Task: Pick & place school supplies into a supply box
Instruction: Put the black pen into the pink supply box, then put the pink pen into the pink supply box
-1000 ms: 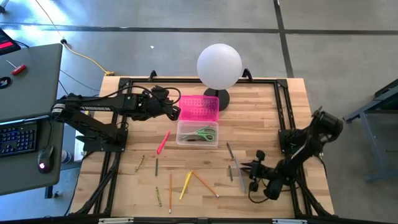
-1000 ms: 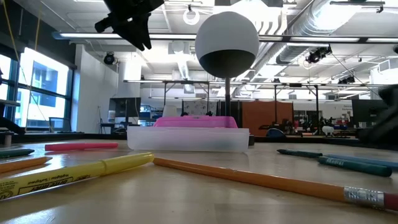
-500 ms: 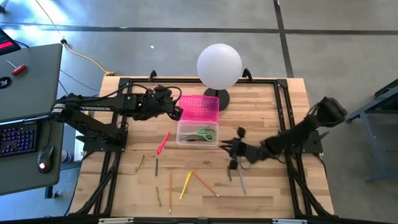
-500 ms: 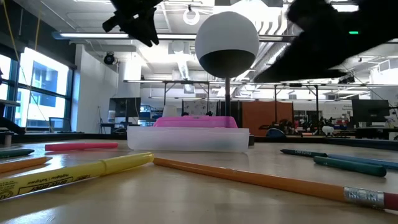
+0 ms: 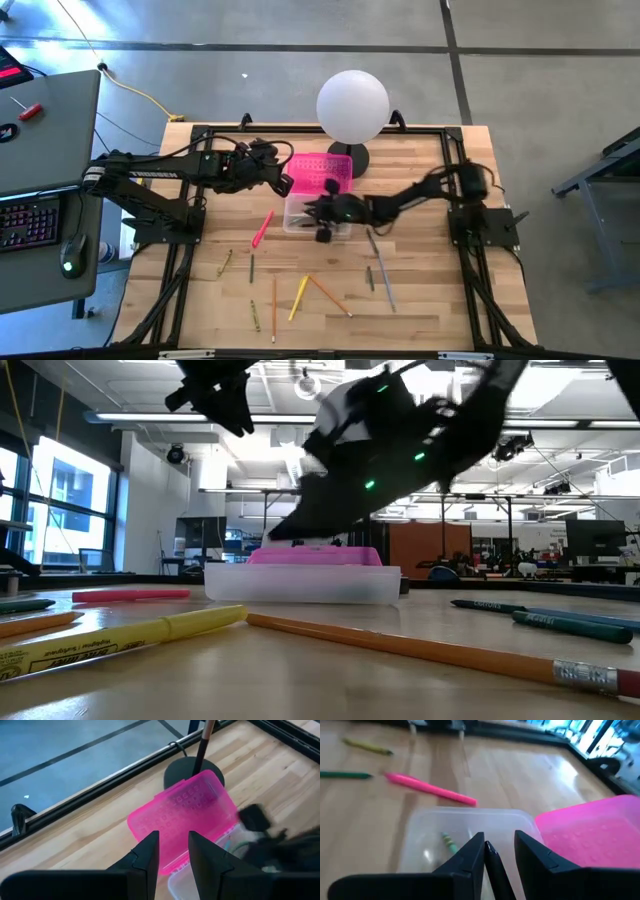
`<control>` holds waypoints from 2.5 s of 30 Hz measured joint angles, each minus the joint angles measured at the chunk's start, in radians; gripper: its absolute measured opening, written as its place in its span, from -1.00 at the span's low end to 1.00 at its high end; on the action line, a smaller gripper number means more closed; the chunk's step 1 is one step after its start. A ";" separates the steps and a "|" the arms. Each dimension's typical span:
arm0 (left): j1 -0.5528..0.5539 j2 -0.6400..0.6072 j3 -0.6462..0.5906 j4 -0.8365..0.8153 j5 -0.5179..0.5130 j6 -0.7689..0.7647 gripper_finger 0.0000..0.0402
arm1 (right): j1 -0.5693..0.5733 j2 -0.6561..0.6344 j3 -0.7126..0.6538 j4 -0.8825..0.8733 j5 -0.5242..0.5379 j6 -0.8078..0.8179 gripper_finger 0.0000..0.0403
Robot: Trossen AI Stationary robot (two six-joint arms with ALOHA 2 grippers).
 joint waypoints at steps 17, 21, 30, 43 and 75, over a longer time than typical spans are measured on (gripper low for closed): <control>0.000 0.000 0.000 -0.054 0.054 -0.001 -0.33 | -0.120 0.065 0.166 -0.211 -0.135 0.008 -0.39; 0.000 0.000 0.000 -0.055 0.056 -0.002 -0.33 | -0.087 -0.021 0.167 -0.284 -0.133 -0.033 -0.40; 0.000 0.000 0.000 -0.130 0.052 -0.067 -0.33 | 0.068 -0.347 0.160 -0.825 0.011 0.055 -0.40; -0.409 -0.043 -0.024 -0.522 -0.137 -0.619 -0.33 | 0.260 -0.840 -0.192 -0.973 0.411 0.240 -0.44; -0.454 0.102 -0.514 0.077 -0.144 -0.753 -0.33 | 0.310 -1.101 -0.564 -0.447 0.276 0.343 -0.44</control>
